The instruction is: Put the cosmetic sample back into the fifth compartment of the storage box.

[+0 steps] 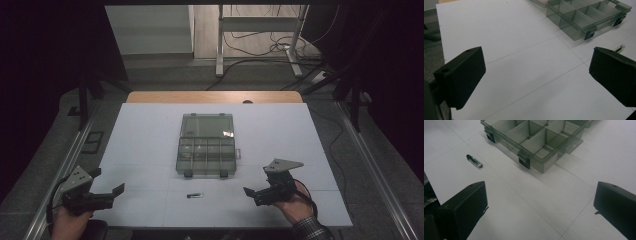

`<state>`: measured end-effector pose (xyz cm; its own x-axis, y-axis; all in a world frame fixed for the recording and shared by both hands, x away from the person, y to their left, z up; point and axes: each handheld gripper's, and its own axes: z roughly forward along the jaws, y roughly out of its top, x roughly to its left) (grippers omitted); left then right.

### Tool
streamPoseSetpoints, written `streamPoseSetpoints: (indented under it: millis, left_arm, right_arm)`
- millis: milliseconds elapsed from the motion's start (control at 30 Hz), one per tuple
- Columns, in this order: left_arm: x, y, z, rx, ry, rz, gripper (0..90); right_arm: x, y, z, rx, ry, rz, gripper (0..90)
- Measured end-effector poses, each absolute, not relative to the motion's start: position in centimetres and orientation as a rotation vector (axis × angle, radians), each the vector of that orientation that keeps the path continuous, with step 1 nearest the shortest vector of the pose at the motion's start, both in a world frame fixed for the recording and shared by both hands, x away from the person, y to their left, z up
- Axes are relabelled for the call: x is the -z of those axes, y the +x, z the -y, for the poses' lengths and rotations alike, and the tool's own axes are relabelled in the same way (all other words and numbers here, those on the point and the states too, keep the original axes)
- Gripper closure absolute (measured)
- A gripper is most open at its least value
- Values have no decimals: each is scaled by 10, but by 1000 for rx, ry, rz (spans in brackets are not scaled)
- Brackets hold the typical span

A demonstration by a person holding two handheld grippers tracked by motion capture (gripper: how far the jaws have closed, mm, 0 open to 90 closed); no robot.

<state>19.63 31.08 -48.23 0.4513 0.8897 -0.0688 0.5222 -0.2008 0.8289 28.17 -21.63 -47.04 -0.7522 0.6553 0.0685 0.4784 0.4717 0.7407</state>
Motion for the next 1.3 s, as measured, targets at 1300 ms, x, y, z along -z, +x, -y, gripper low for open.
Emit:
streamPoseSetpoints:
  millis: [1300]
  left_arm:
    - [482, 196, -310, -554, 1874, -1186, 13]
  right_arm:
    - [474, 295, 155, -1069, 942, -2634, 0]
